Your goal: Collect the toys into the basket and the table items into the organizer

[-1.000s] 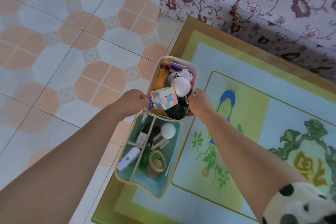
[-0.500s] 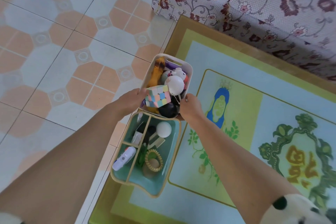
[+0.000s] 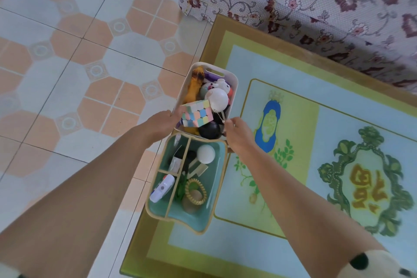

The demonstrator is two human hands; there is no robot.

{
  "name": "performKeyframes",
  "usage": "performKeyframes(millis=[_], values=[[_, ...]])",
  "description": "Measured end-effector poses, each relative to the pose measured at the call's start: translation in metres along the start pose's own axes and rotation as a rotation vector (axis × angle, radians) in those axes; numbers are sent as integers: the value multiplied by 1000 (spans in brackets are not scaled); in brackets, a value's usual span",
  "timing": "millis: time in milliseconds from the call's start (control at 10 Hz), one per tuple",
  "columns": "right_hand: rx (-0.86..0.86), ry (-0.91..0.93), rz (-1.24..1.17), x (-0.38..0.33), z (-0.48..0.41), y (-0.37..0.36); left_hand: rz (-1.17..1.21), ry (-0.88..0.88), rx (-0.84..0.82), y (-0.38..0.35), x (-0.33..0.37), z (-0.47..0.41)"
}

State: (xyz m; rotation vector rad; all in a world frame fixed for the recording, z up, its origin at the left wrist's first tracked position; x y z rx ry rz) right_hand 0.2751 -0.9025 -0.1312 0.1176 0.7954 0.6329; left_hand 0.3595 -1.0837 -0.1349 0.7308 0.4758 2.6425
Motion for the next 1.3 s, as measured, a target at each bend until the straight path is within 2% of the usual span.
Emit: performKeyframes(millis=[200, 300, 400, 1000, 1100, 1300], values=[[-97, -272, -152, 27, 51, -3, 1, 52, -92, 2, -27, 16], [-100, -250, -141, 38, 66, -9, 28, 16, -160, 1, -33, 27], [-48, -189, -86, 38, 68, -14, 44, -39, -160, -3, -29, 36], [-35, -162, -73, 42, 67, -24, 0, -73, -75, 1, -36, 40], [-19, -123, -36, 38, 68, -22, -8, -75, -52, 4, -33, 45], [70, 79, 136, 21, 80, -13, -103, -115, 156, 11, -14, 73]])
Point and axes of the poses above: each hand's wrist, its own z-axis away from the middle knuckle, its own y-axis out of the back of the hand, x = y × z, the point moved 1 cm from there along -z, towards the middle knuckle, and after that the axes turned 15 degrees about -z, right-handed, at the moved point
